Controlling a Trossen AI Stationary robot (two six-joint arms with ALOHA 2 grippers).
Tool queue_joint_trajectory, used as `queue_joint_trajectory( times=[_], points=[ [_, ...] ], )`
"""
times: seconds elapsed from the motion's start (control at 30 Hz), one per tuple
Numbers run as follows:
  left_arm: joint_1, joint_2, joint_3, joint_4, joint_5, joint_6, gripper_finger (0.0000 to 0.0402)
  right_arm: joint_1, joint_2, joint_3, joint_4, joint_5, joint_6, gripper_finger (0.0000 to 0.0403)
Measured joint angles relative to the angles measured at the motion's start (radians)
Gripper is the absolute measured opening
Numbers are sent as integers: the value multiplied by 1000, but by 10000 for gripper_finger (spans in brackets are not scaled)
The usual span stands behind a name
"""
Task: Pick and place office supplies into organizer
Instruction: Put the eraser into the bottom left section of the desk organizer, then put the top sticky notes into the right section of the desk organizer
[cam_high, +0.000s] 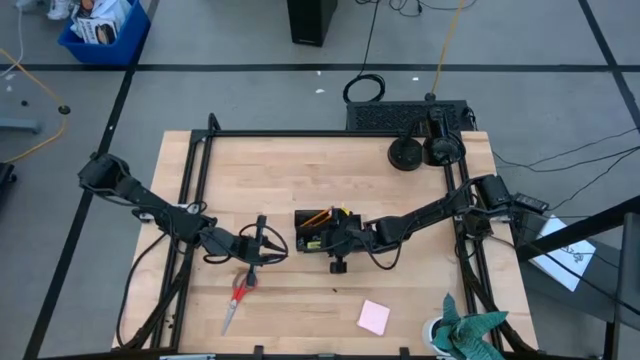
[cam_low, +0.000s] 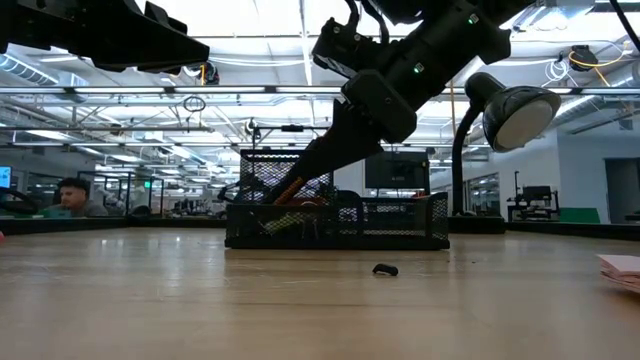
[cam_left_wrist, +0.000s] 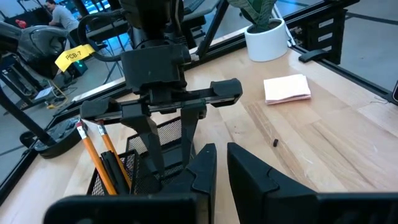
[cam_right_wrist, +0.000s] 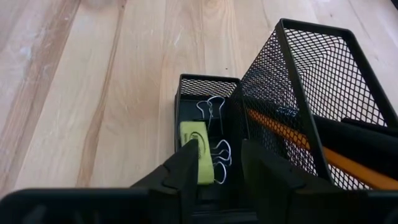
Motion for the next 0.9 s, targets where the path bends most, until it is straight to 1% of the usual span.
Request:
queue_joint_trajectory(
  times=[0.37, 0.6, 0.77, 0.9],
  points=[
    [0, 0, 0, -1, 0, 0, 47, 13, 1, -1, -2, -1, 2, 117],
    [0, 0, 0, -7, 0, 1, 47, 86, -17, -2, -9, -46, 14, 123],
    [0, 0, 0, -7, 0, -3, 47, 133, -58, -5, -10, -79, 36, 121],
    [0, 0, 0, -7, 0, -12, 47, 154, -95, -5, -4, -74, 44, 119]
  ],
)
